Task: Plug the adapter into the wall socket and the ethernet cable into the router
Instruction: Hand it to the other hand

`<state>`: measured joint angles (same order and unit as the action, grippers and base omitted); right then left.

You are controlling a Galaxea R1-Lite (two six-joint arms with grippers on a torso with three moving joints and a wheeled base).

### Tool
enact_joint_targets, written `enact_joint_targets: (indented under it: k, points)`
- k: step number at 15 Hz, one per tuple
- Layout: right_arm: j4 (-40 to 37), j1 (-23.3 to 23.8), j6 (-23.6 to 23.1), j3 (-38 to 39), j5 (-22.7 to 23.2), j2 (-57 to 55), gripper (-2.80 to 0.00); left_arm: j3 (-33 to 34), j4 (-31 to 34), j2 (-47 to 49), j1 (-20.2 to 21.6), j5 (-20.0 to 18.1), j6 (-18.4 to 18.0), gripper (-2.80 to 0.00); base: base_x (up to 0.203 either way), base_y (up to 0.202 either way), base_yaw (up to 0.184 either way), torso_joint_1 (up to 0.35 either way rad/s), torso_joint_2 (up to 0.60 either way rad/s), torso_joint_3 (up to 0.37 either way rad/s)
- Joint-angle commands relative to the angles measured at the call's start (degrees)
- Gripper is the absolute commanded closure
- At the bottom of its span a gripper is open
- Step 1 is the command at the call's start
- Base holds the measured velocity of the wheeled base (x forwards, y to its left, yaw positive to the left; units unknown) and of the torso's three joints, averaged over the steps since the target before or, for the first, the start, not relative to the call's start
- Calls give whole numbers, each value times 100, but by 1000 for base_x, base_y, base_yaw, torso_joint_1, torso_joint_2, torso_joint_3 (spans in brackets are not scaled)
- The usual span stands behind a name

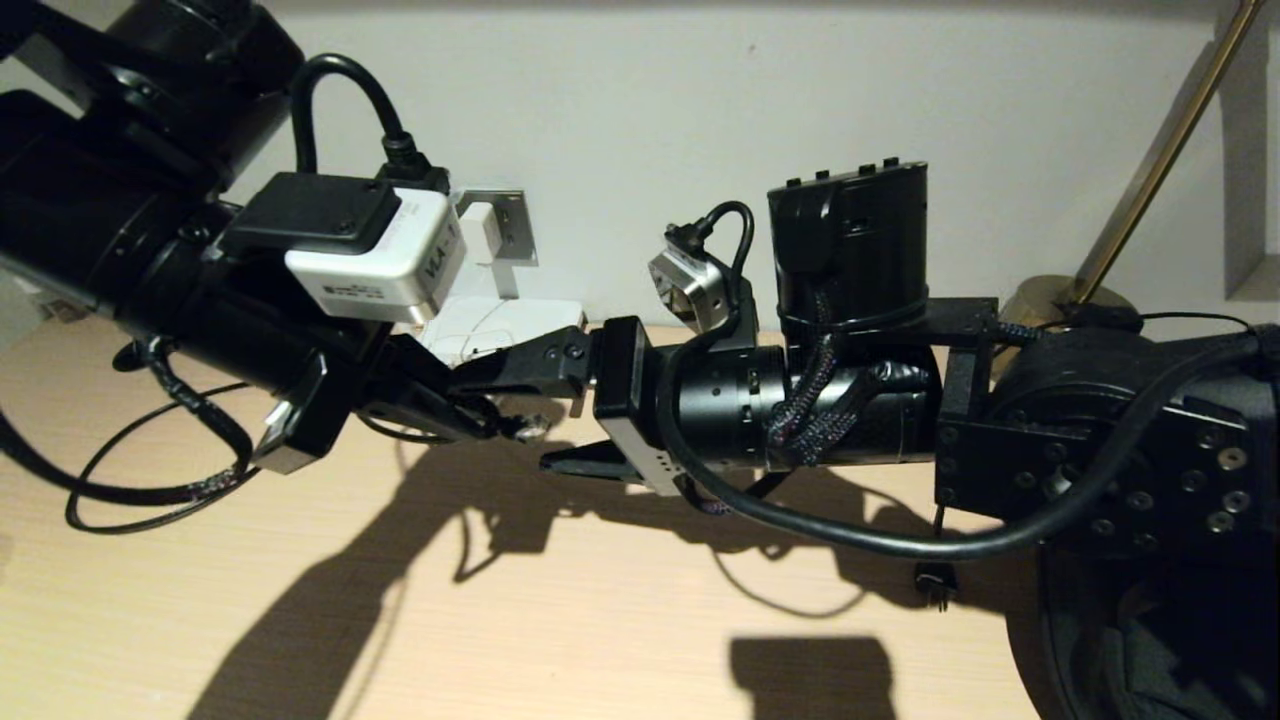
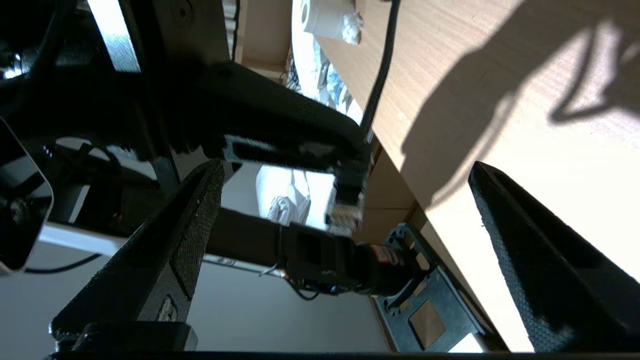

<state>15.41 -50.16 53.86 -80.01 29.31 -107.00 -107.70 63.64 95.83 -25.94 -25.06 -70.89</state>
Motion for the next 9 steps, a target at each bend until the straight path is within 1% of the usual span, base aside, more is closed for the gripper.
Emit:
enact_joint_targets:
  k: [1, 9]
  points:
    - [15, -2, 28, -72, -42, -93, -280, 55, 34, 7, -7, -16, -39, 0, 0, 0, 0, 0, 0, 0]
    - [10, -2, 37, -59, -100, -83, -280, 108, 61, 15, 8, 2, -39, 0, 0, 0, 0, 0, 0, 0]
